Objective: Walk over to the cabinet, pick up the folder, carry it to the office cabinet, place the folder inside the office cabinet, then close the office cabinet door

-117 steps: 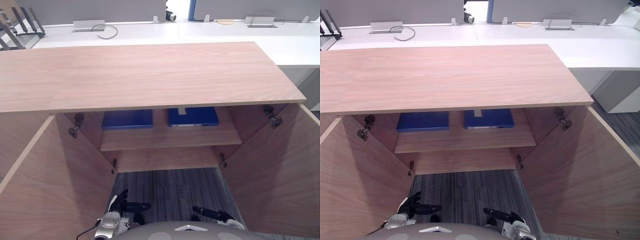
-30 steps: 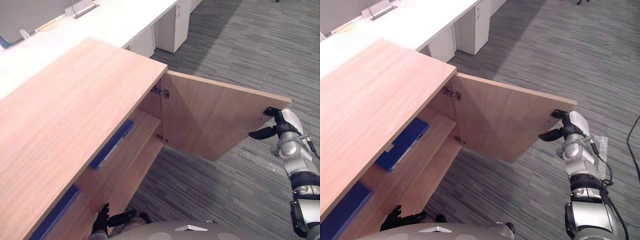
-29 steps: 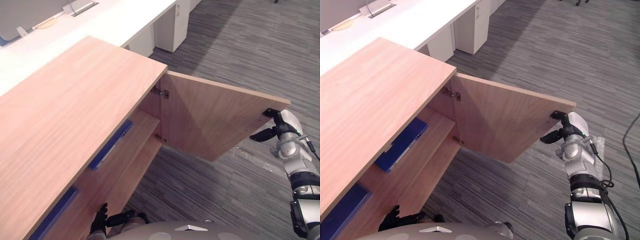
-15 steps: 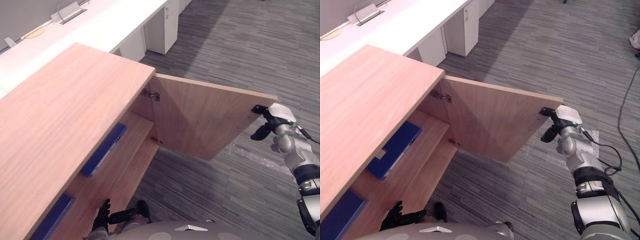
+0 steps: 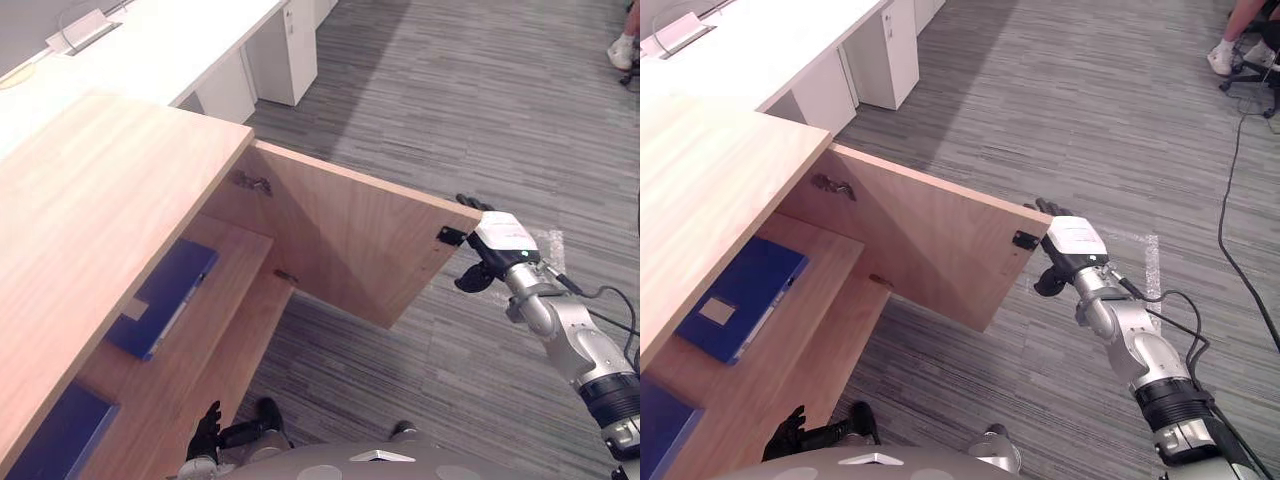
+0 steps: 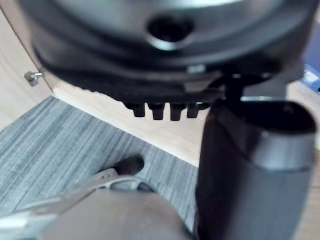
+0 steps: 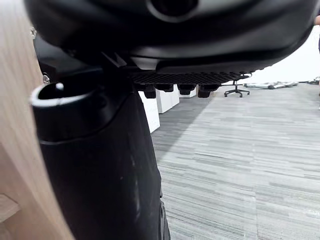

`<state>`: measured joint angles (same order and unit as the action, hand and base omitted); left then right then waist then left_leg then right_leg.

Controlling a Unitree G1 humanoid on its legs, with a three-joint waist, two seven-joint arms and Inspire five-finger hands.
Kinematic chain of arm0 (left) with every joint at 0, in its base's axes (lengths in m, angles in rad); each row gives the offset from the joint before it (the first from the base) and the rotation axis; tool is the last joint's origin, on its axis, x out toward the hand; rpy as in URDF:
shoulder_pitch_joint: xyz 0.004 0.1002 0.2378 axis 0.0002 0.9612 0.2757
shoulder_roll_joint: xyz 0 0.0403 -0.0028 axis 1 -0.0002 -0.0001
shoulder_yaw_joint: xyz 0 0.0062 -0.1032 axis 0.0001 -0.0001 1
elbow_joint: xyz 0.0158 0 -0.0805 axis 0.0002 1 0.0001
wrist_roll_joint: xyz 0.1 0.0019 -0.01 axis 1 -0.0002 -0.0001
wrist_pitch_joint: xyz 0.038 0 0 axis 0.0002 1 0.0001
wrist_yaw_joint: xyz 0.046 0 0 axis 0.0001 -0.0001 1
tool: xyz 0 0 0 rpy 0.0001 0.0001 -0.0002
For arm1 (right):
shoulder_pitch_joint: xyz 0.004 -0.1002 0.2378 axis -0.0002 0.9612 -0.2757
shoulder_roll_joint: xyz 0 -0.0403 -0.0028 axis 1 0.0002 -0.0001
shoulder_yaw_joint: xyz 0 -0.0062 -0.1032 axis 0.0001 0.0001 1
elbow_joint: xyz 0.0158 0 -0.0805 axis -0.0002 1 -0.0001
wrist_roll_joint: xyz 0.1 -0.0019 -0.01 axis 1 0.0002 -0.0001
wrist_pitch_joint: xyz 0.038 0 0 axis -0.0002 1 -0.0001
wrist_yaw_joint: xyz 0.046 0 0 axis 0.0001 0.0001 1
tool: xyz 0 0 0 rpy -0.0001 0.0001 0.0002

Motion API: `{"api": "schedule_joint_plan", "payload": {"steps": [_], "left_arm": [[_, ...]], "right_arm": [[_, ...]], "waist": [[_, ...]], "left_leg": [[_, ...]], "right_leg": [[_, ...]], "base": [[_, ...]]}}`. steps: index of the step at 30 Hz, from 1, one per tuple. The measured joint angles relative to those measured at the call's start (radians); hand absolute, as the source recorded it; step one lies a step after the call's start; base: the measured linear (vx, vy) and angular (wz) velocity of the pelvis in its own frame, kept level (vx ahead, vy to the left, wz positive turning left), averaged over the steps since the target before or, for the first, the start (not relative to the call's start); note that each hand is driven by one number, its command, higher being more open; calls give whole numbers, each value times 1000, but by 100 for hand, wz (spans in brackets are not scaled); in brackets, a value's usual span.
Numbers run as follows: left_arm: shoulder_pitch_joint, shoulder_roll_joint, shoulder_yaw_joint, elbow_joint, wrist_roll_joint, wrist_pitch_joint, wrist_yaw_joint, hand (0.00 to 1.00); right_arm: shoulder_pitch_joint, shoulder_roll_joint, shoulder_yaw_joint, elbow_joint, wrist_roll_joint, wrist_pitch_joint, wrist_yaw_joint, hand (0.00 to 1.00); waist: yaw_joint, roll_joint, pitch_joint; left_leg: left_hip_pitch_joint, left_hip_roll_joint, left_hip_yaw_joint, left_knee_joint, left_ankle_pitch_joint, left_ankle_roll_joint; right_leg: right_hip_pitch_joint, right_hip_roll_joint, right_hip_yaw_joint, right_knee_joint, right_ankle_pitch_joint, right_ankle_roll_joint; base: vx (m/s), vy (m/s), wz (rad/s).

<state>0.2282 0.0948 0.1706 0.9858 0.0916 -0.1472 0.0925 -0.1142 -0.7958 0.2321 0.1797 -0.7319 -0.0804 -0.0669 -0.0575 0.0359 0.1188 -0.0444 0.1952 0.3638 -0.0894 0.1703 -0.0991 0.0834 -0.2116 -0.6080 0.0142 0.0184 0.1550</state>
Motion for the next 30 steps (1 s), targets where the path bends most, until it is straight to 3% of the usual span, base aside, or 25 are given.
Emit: {"api": "schedule_joint_plan", "payload": {"steps": [4, 7, 11, 13, 16, 19, 30], "left_arm": [[-19, 6, -1, 37, 0, 1, -1, 100], [-28, 15, -10, 69, 0, 16, -3, 100], [-32, 19, -15, 91, 0, 19, -9, 100], [-43, 19, -17, 103, -1, 19, -11, 100], [-54, 20, -16, 104, -2, 18, -12, 100], [-63, 23, -16, 104, -2, 19, -21, 100], [-72, 44, -17, 103, -3, 17, -35, 100]], "right_arm": [[2, -70, 103, -52, 39, -26, 24, 100], [4, -143, 239, -91, 74, -93, 79, 100], [4, -154, 385, -144, 76, -191, 147, 100], [7, -134, 476, -168, 77, -265, 186, 100], [21, -113, 568, -178, 76, -330, 232, 100], [21, -99, 607, -177, 73, -356, 258, 100], [9, -59, 645, -113, 72, -345, 287, 100]], "waist": [[-1, 0, -9], [0, -2, -45], [10, -3, -75], [33, -4, -87], [65, -12, -93], [82, -20, -91], [112, -62, -98]], "left_leg": [[4, 17, 24, 3, 2, -2], [3, 34, 27, 3, 4, -8], [1, 48, 26, 3, 9, -15], [-2, 47, 21, 3, 10, -16], [-8, 41, 10, 2, 10, -16], [-18, 32, -4, 0, 12, -13], [-48, 17, -61, 0, 20, -10]], "right_leg": [[-13, 15, 26, -5, 5, -9], [-14, 36, 30, -18, 5, -19], [-12, 50, 25, -18, -1, -29], [-11, 50, 19, -18, -2, -30], [-7, 45, 6, -18, -3, -30], [-9, 37, -3, -16, -2, -30], [3, 30, -57, -14, -7, -27]], "base": [[-27, -15, -19], [-34, -31, -7], [-16, -14, 3], [-6, 8, 8], [8, 27, 14], [5, 36, 13], [7, 24, 14]]}}
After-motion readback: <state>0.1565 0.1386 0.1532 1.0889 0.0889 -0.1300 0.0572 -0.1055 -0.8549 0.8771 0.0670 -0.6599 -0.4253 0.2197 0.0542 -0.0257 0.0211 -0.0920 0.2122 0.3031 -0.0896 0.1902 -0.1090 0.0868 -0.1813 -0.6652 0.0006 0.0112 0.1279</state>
